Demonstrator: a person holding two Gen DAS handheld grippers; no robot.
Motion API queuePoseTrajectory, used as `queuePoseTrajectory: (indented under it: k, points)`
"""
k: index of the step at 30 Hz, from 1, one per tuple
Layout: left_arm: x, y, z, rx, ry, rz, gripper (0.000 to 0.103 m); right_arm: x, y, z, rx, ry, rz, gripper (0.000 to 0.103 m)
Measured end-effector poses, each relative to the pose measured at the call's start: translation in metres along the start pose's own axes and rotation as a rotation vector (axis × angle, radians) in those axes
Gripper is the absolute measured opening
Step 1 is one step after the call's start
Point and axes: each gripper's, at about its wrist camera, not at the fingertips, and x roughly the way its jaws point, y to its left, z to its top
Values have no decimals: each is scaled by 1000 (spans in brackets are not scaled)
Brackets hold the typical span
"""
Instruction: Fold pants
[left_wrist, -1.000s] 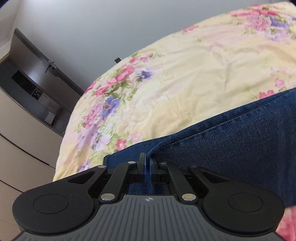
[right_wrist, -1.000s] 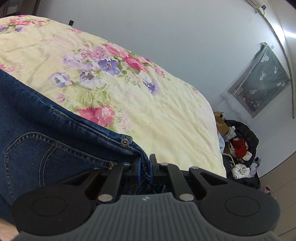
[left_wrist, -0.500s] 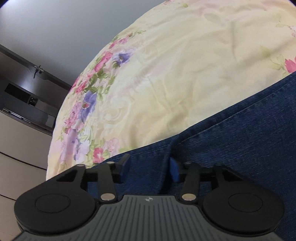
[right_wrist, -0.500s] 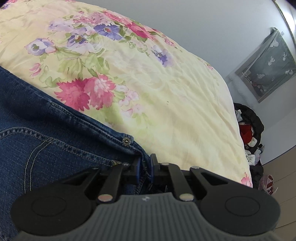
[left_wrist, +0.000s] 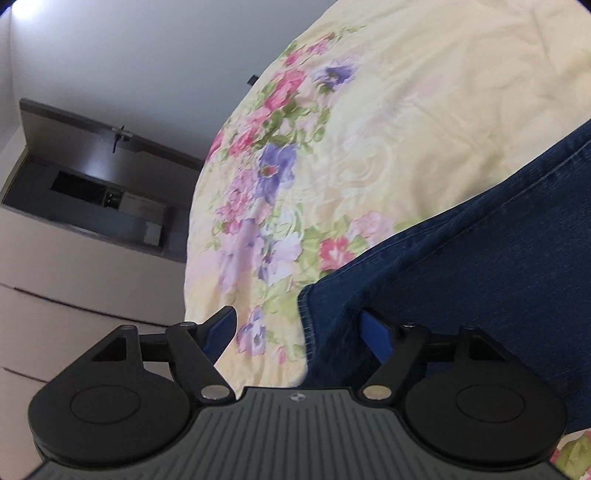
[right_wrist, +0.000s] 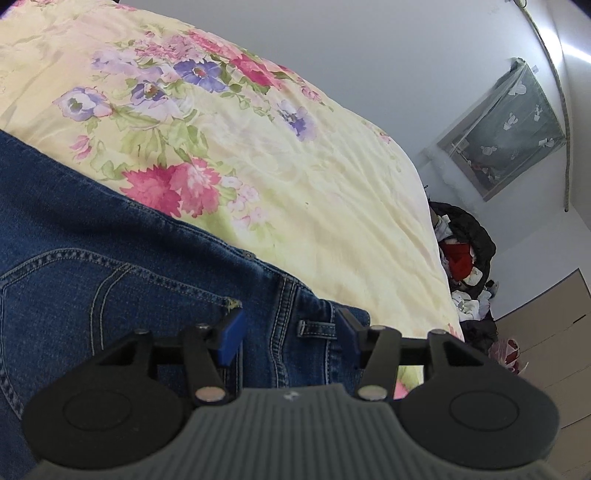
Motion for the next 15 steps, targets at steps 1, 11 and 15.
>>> queuePoseTrajectory:
  k: [1, 11, 15]
  points:
    - [2, 5, -4, -13, 15, 6, 81, -3, 0, -2, 0, 2, 0, 50]
    - [2, 75, -86, -489, 20, -234, 80, -50, 9, -24, 81, -11, 44, 49]
    - [6, 94, -135, -747, -2, -393, 77, -74, 22, -40, 149, 10, 87, 49]
